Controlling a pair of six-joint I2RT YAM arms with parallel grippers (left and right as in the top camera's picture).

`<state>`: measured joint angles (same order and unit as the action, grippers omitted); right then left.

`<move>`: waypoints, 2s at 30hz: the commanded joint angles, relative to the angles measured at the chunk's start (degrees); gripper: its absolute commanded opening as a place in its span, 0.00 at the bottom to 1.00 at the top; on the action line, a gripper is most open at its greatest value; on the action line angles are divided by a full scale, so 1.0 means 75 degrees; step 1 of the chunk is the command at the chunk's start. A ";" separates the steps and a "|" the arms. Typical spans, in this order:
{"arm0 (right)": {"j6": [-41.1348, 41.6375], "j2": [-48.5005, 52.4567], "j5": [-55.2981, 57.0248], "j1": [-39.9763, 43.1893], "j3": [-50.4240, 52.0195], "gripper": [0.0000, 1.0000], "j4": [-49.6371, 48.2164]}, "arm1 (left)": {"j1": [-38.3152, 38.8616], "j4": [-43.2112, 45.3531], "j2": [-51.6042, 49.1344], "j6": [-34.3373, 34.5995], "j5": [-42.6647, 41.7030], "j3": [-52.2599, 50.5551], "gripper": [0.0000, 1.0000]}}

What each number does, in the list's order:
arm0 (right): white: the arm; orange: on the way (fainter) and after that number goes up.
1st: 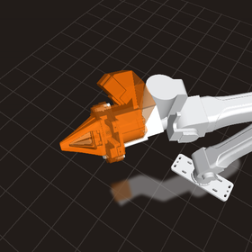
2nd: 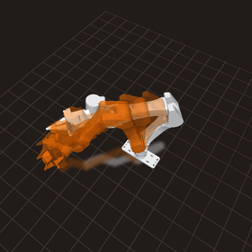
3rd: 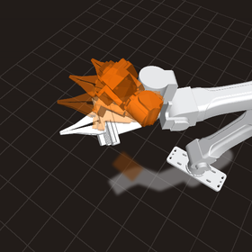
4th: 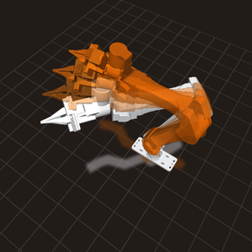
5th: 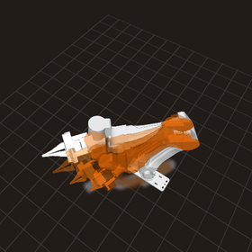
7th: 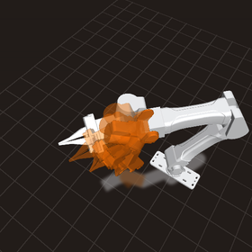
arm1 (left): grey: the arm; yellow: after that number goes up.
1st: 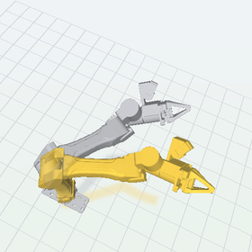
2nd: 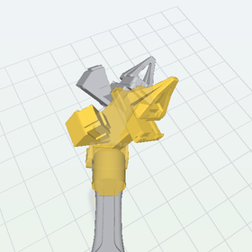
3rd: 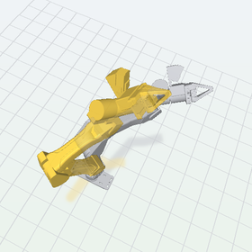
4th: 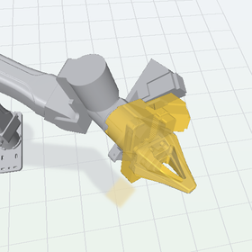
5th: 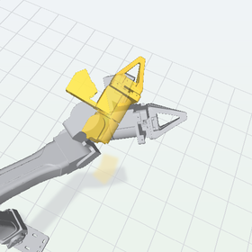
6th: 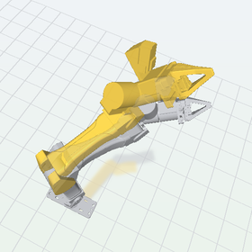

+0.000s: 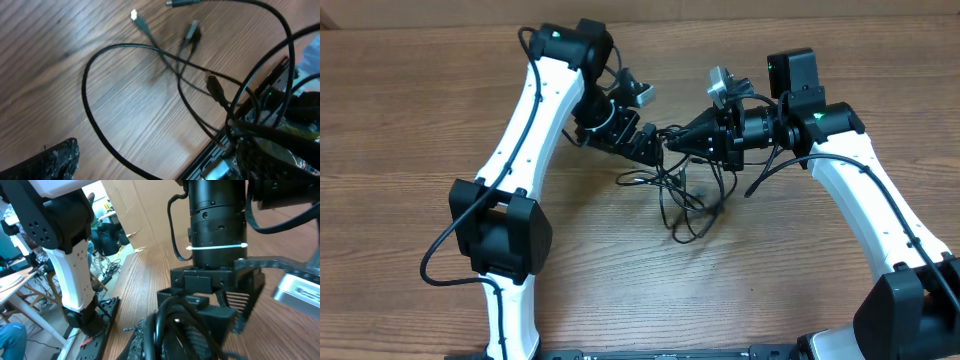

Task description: Untangle cables

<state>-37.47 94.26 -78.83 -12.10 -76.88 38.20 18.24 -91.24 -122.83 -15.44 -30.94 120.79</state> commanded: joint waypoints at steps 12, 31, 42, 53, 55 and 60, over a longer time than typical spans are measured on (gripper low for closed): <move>-0.0015 -0.0087 -0.0096 -0.0020 -0.0055 0.04 -0.0029 | -0.0154 0.0962 0.0006 0.1177 -0.1198 0.0111 1.00; -0.0009 -0.0087 -0.0111 -0.0020 -0.0055 0.04 -0.0382 | -0.0691 0.1355 0.0006 0.1314 -0.3343 0.0111 1.00; 0.8265 -0.0087 -0.0498 0.0076 -0.0058 0.04 -0.8451 | -0.1020 0.1402 0.0006 0.1378 -0.2795 0.0111 1.00; 1.0791 -0.0087 -0.0440 0.0082 -0.0058 0.04 -1.1852 | -0.1032 0.1236 0.0006 0.1373 -0.1985 0.0111 1.00; 1.0791 -0.0085 -0.0446 0.0099 -0.0058 0.04 -1.1849 | -0.1032 0.1227 0.0006 0.1376 -0.1999 0.0111 1.00; 1.0794 -0.0085 -0.0455 0.0338 -0.0058 0.04 -1.1573 | -0.1046 0.1247 0.0006 0.1343 -0.2002 0.0111 1.00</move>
<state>42.13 94.19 -82.76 -10.92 -76.51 -49.19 10.50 -81.84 -122.83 -5.87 -46.63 120.81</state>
